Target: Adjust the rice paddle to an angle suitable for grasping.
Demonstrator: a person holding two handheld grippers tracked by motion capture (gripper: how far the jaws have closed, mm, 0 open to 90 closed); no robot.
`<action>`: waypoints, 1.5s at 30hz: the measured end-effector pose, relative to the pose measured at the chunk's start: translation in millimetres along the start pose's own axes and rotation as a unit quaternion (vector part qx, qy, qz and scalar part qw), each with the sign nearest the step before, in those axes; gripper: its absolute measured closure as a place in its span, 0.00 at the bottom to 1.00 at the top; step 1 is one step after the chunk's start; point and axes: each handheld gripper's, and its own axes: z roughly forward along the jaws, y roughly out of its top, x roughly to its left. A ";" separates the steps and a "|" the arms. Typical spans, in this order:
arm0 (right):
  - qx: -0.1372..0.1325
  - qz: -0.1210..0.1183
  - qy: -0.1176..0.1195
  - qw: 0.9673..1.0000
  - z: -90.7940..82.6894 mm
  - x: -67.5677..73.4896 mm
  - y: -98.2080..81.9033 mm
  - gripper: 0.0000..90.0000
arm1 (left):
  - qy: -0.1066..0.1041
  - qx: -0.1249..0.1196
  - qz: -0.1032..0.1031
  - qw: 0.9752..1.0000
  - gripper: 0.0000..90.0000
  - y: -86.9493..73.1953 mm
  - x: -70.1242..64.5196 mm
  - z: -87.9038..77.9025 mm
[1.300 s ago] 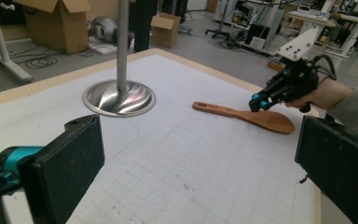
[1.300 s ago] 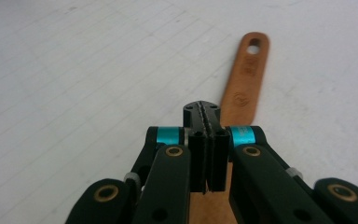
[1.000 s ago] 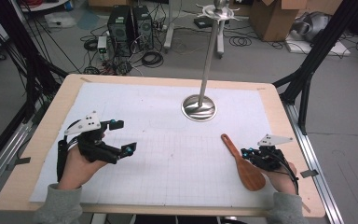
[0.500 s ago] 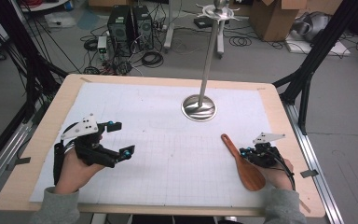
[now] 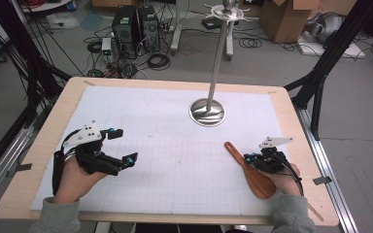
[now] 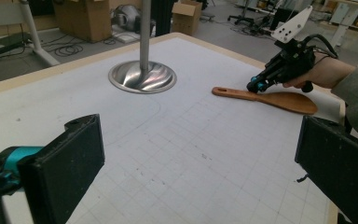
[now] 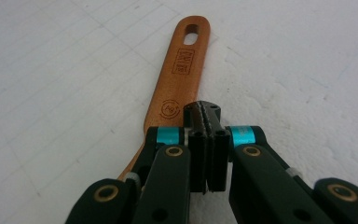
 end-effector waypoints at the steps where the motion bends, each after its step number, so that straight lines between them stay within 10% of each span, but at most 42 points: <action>1: 0.000 0.000 0.000 1.000 0.7 0.5 0.6 0.99 | 0.000 -0.001 -0.002 1.000 0.02 -0.2 0.0 0.0; 30: 0.027 -0.073 0.080 0.994 11.1 28.6 12.6 1.00 | -0.017 -0.002 0.000 1.000 0.02 3.9 -7.2 1.1; 38: 0.023 -0.079 0.065 0.994 7.7 31.2 15.5 0.99 | -0.016 -0.004 0.000 1.000 0.02 4.0 -6.9 0.7; 45: -0.001 -0.087 0.073 0.994 -9.2 35.5 24.9 0.79 | -0.016 0.000 -0.004 1.000 0.02 1.9 -5.3 2.0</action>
